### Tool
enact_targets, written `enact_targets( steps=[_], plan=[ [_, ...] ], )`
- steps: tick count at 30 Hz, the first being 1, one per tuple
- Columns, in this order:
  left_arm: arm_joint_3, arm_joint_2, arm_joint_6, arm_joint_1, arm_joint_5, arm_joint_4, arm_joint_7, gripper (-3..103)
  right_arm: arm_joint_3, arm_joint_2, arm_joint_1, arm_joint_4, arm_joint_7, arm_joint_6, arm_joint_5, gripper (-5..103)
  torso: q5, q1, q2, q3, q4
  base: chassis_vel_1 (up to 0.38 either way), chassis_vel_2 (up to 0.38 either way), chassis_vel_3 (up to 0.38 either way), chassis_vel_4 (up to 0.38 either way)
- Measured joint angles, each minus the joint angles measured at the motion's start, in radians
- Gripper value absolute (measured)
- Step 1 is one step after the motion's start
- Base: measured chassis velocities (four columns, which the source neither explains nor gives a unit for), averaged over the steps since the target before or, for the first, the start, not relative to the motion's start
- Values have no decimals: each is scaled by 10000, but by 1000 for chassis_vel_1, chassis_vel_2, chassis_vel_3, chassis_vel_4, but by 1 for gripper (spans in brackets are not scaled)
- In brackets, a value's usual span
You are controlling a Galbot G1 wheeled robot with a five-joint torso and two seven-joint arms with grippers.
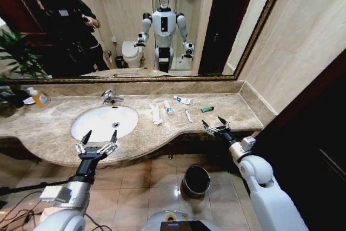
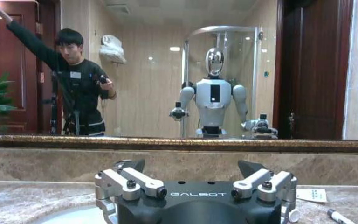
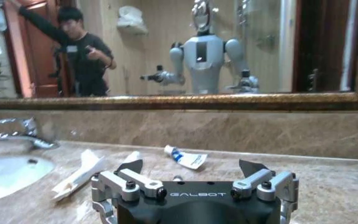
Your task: Pick up the trash from the sink and place it in the trash bin.
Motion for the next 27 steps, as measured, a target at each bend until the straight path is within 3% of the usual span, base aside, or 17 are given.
enact_targets(
  steps=[18, 27],
  plan=[
    [0, 0, 0, 0, 0, 0, 0, 100, -322, 59, 93, 113, 162, -391, -189, 100, 0, 0, 0, 0, 0, 0, 0, 0, 0],
    [0, 0, 0, 0, 0, 0, 0, 100, -527, 8, 440, -79, 602, -502, -180, 100, 0, 0, 0, 0, 0, 0, 0, 0, 0]
  ],
)
